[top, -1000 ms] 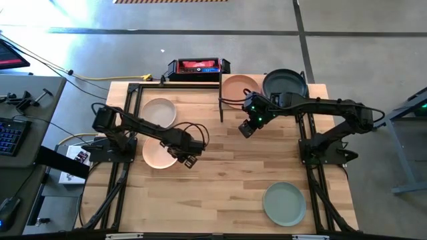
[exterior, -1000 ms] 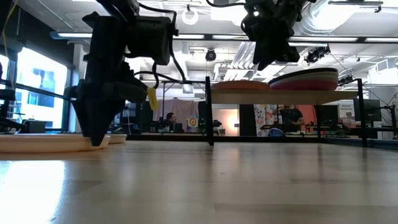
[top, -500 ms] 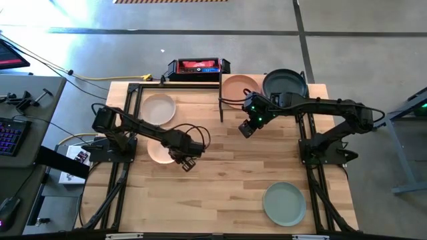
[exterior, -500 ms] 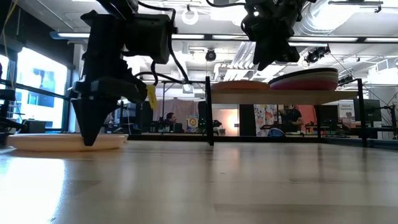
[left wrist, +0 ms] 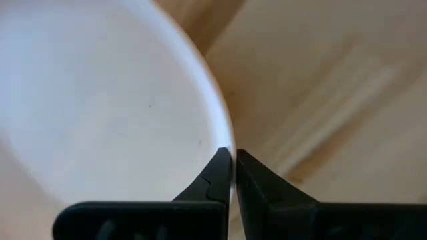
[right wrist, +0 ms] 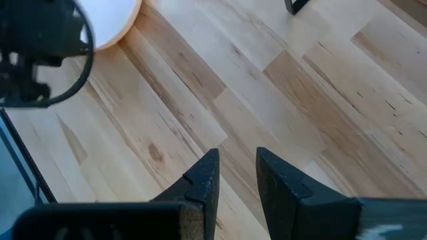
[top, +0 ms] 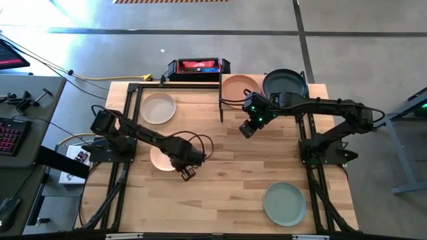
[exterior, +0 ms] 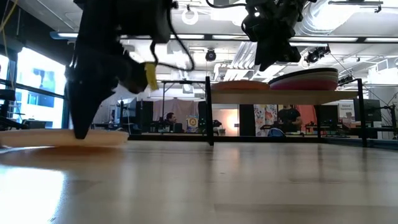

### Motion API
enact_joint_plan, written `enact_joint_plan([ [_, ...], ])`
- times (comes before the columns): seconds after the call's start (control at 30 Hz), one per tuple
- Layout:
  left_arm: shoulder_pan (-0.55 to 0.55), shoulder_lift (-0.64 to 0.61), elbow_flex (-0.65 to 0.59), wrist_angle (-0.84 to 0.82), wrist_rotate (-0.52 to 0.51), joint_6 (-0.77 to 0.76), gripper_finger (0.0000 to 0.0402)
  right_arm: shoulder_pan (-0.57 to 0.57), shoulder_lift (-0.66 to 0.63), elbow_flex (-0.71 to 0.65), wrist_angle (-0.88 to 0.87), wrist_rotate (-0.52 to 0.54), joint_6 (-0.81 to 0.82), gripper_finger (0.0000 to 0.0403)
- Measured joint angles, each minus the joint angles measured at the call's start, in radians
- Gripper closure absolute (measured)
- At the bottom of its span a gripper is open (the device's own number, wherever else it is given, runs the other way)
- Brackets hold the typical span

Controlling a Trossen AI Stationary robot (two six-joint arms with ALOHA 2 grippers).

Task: Place and stack plates onto a shelf
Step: Stack the light orange plate on top of the brown plate on the shelf

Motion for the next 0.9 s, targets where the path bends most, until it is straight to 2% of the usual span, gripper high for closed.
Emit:
enact_joint_plan([
  [0.1,-0.012,0.000,0.048,0.000,-0.019,0.053,0.0400,0.000,0.000,0.000,-0.004,0.000,-0.003,0.0324],
  [0.27,-0.022,0.000,0.145,-0.054,-0.113,0.210,0.0400,-0.001,-0.005,0.014,-0.022,-0.003,-0.019,0.0324],
  [0.6,-0.022,0.000,0.326,-0.156,-0.272,0.693,0.0401,-0.030,-0.005,0.141,-0.033,0.010,-0.019,0.0324],
  [0.9,-0.022,0.000,0.414,-0.175,-0.427,1.135,0.0401,-0.070,-0.005,0.160,-0.032,0.049,0.001,0.0324],
])
